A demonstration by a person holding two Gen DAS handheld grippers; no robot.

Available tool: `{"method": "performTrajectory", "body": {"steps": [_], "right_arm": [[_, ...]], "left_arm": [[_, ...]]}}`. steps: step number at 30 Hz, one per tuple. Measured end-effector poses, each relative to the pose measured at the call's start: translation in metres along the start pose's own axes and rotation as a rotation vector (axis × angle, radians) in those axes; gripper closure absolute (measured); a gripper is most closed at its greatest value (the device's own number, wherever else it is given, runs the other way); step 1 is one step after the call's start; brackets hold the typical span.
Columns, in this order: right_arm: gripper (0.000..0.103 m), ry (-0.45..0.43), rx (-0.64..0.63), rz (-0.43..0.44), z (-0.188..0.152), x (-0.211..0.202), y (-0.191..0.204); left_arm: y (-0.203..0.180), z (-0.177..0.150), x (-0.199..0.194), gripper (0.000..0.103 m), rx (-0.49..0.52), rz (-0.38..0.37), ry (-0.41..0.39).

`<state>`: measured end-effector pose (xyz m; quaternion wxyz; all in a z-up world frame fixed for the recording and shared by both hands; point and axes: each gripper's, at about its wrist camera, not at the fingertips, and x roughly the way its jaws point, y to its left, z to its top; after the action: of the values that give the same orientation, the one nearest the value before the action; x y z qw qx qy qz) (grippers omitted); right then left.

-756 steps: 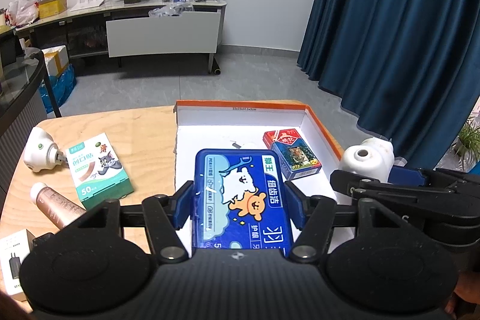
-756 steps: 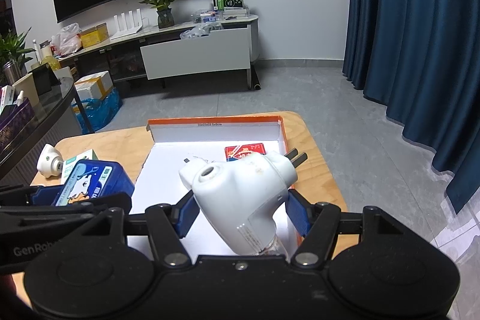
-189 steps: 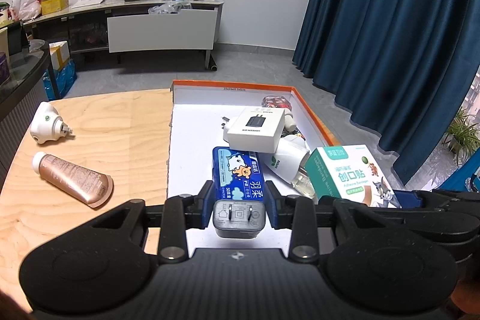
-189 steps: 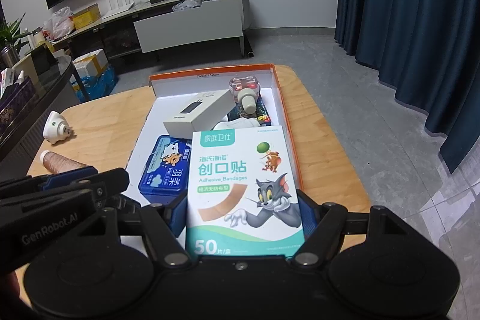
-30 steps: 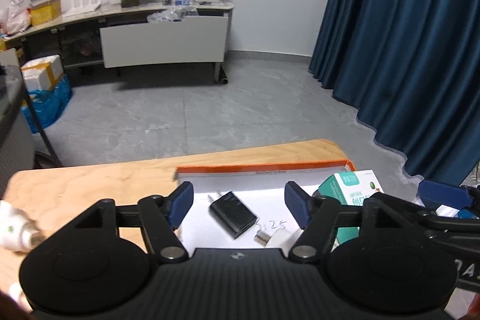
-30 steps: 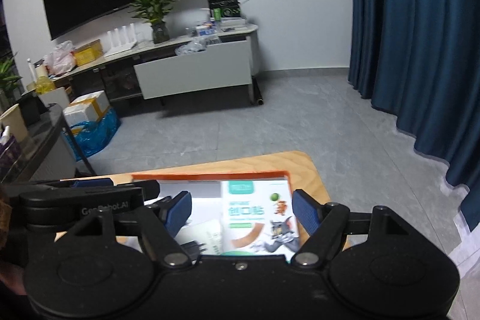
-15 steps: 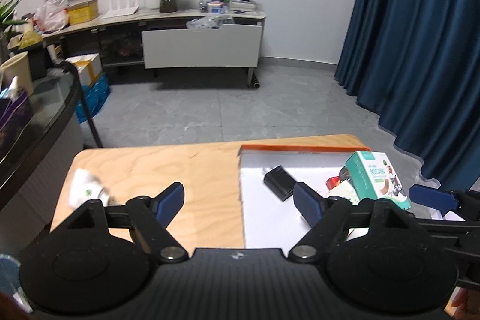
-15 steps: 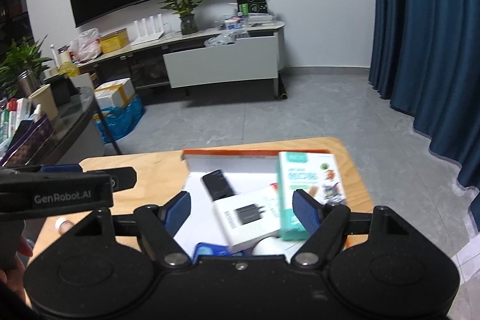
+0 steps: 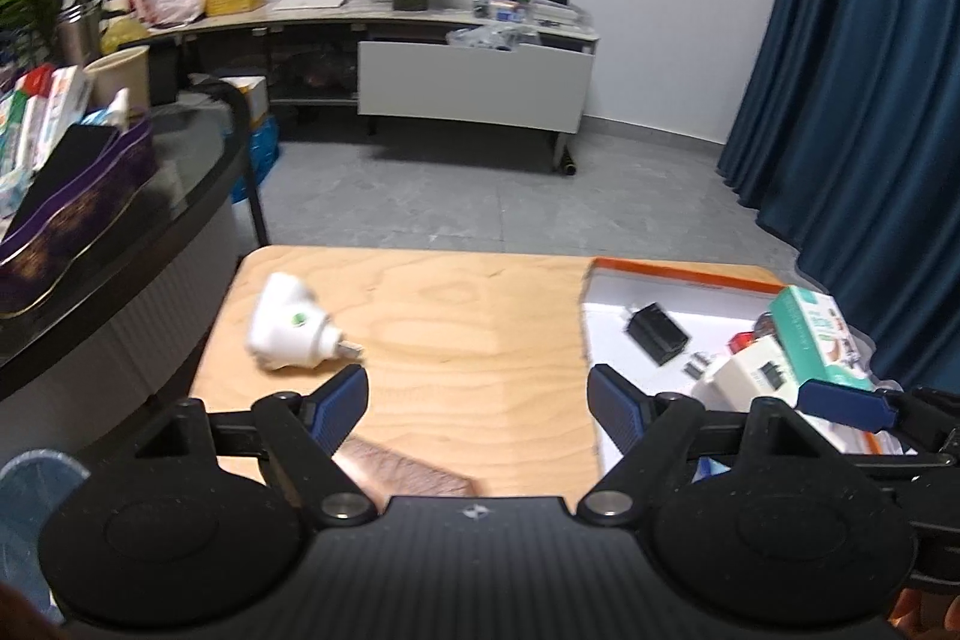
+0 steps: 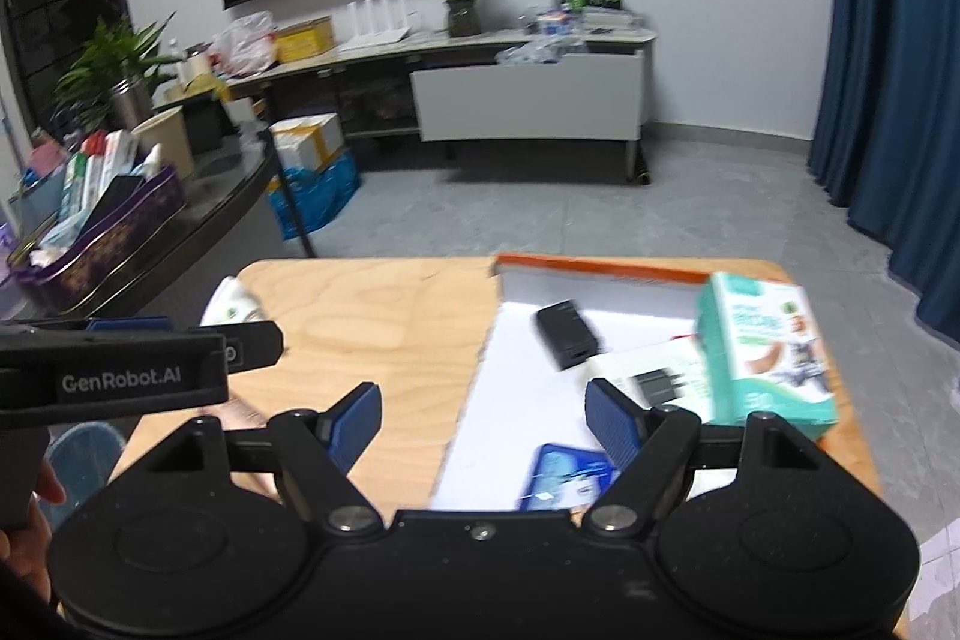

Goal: Organize rigid objects
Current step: 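Move both open tools from the white box toward the plug device and bronze tube, then grasp the white plug-in device with left tool while right tool grasps the bronze tube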

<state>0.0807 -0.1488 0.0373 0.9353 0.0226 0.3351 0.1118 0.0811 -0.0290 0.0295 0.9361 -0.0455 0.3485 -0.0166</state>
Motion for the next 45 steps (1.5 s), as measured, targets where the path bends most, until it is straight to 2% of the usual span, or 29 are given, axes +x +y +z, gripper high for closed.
{"method": "performTrajectory", "body": {"steps": [6,9,15,25,31,33,35,40,45], "right_arm": [[0.014,0.049,-0.044,0.058,-0.013,0.017,0.029],[0.014,0.071,-0.054,0.077,-0.02,0.022,0.039],[0.014,0.093,-0.065,0.1,-0.032,0.032,0.049],[0.014,0.122,-0.097,0.141,-0.035,0.049,0.059],[0.014,0.13,-0.128,0.182,-0.034,0.061,0.066],[0.014,0.135,-0.149,0.194,-0.034,0.067,0.07],[0.014,0.146,-0.166,0.219,-0.034,0.073,0.076],[0.014,0.157,-0.226,0.264,-0.03,0.092,0.094],[0.014,0.164,-0.312,0.327,-0.019,0.11,0.113]], "left_arm": [[0.037,-0.012,0.0,0.02,-0.044,0.026,0.007],[0.058,-0.017,0.006,0.019,-0.064,0.062,0.022],[0.086,-0.01,0.031,0.013,-0.102,0.095,0.03],[0.095,0.011,0.094,0.005,-0.04,0.099,0.07],[0.099,0.014,0.123,0.004,0.001,0.098,0.072],[0.101,0.013,0.125,0.009,0.01,0.087,0.054],[0.104,0.013,0.127,0.027,0.008,0.038,0.053],[0.107,0.009,0.124,0.03,0.036,-0.015,0.026],[0.115,0.009,0.114,0.031,0.026,-0.023,0.019]]}}
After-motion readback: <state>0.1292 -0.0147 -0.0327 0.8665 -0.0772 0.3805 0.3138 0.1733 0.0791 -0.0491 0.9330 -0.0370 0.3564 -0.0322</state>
